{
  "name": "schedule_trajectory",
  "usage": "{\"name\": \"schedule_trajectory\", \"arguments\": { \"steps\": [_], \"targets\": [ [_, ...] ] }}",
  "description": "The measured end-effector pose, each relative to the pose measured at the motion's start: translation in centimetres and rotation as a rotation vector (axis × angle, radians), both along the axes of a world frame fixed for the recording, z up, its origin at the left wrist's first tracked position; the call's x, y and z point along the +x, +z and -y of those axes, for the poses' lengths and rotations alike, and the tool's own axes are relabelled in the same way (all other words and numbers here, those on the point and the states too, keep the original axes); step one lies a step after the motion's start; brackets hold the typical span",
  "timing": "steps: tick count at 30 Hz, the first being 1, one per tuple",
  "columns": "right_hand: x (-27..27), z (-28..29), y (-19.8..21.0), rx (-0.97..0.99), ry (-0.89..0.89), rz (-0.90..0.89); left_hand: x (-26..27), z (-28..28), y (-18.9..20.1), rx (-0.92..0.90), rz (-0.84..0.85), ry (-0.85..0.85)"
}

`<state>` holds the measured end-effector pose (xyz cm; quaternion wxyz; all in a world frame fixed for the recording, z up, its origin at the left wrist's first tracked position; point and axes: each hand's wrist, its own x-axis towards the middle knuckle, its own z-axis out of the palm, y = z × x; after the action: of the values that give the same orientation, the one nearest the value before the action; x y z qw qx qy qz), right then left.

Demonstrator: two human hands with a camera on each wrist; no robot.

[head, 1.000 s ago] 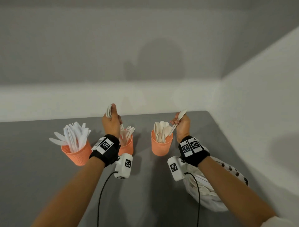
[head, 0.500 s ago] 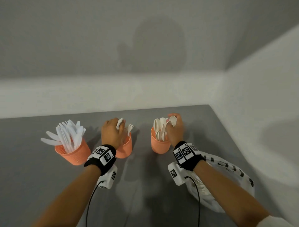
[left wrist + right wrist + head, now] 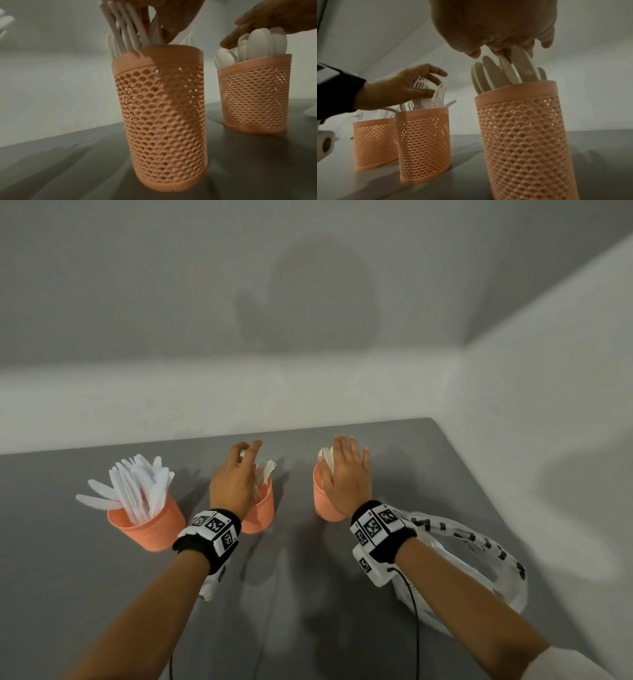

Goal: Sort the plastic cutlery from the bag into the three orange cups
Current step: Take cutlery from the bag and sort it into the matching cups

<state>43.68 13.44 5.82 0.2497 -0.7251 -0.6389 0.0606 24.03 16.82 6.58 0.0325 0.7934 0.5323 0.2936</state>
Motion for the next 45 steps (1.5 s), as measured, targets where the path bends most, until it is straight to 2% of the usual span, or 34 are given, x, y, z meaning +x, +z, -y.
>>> {"name": "schedule_trajectory", "arguments": {
  "steps": [3, 7, 10, 13, 15, 17, 19, 20, 22, 26, 29, 31, 33, 35, 38, 40, 45],
  "targets": [
    [-0.1, 0.4, -0.1, -0.091, 0.012, 0.096, -0.1, -0.1, -0.6, -0.025, -0.158, 0.005],
    [-0.5, 0.6, -0.1, -0.204, 0.011, 0.191, -0.1, -0.3, -0.9, -0.215, -0.342, 0.143],
    [-0.8, 0.5, 0.7, -0.249, -0.009, 0.118, 0.3, -0.1, -0.6, -0.282, -0.398, 0.169],
    [-0.2, 1.1, 1.8, -0.167, 0.008, -0.031, 0.3, 0.3, 0.2, -0.279, -0.283, 0.183],
    [0.8, 2.3, 3.0, -0.036, 0.046, -0.210, 0.9, 0.8, 1.5, -0.181, -0.132, 0.142],
    [2.2, 4.2, 4.7, 0.049, 0.110, -0.444, 2.3, 1.9, 3.1, -0.049, 0.040, 0.042],
    [4.2, 6.3, 5.9, -0.007, 0.143, -0.583, 4.5, 3.3, 4.9, 0.000, 0.273, -0.094],
    [5.3, 7.5, 6.5, -0.050, 0.143, -0.587, 5.8, 4.2, 5.7, -0.026, 0.376, -0.167],
    [7.7, 9.9, 7.1, -0.220, 0.114, -0.509, 8.3, 6.1, 6.7, -0.111, 0.460, -0.314],
    [10.9, 14.8, 6.6, -0.744, 0.048, -0.253, 12.8, 9.9, 5.6, -0.302, 0.438, -0.546],
    [12.0, 17.1, 5.7, -0.805, -0.001, 0.042, 15.2, 11.9, 2.9, -0.362, 0.297, -0.614],
    [12.6, 17.2, 4.4, -0.829, -0.025, 0.097, 16.2, 12.6, 0.8, -0.434, 0.202, -0.583],
    [13.1, 16.5, 2.2, -0.857, -0.020, 0.055, 16.8, 12.9, -0.8, -0.569, 0.143, -0.498],
    [13.7, 15.6, 0.5, -0.855, -0.055, -0.095, 17.0, 13.0, -1.8, -0.725, 0.091, -0.446],
    [14.6, 14.1, -1.8, -0.827, -0.111, -0.100, 17.3, 13.1, -2.4, -0.883, 0.044, -0.458],
    [14.9, 13.6, -2.6, -0.848, -0.101, -0.059, 17.4, 13.2, -2.4, -0.911, 0.060, -0.425],
    [15.1, 13.4, -3.6, -0.825, -0.158, -0.299, 17.7, 12.6, -1.6, -0.885, 0.071, -0.354]
  ]
}}
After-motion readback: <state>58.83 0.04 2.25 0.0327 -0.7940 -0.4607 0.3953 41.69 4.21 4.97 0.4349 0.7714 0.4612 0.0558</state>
